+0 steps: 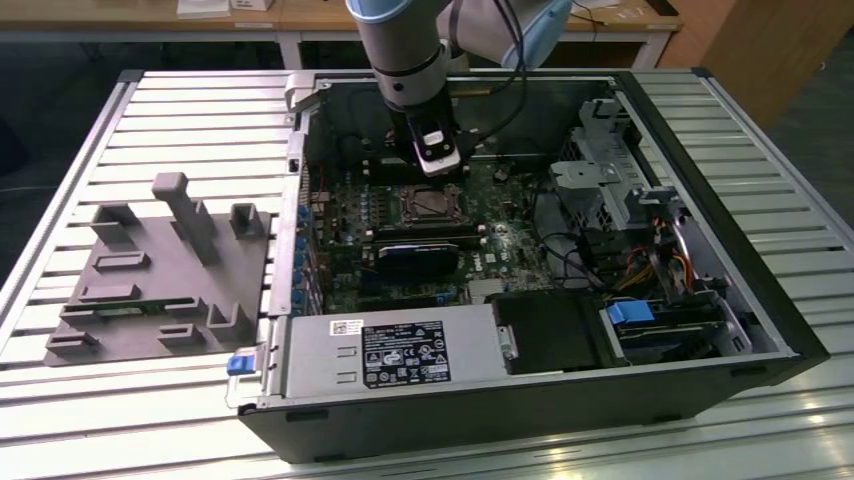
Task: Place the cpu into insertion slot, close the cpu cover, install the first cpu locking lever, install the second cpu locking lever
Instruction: 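Install the first cpu locking lever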
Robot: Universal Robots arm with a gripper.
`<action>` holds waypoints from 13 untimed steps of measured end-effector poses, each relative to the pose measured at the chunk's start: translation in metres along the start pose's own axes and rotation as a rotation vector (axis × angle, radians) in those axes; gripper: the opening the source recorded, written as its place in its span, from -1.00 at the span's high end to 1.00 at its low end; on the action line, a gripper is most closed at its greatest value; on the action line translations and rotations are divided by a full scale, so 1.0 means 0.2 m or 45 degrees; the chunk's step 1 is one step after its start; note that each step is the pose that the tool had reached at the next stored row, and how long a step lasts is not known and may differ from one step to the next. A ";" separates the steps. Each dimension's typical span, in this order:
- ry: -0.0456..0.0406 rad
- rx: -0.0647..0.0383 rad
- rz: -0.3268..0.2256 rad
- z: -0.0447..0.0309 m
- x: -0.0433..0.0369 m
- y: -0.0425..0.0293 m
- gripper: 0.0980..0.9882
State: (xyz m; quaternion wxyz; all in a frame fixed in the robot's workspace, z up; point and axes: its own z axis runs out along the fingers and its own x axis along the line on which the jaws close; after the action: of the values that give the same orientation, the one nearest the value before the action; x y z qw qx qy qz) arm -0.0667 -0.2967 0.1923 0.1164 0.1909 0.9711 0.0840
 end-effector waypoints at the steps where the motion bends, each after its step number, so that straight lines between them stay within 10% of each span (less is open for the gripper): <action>1: 0.000 0.000 0.000 0.000 0.000 0.000 0.99; 13: 0.000 0.000 0.000 -0.001 -0.006 -0.015 0.99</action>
State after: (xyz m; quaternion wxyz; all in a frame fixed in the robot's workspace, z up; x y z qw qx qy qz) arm -0.0667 -0.2998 0.1921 0.1165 0.1909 0.9711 0.0840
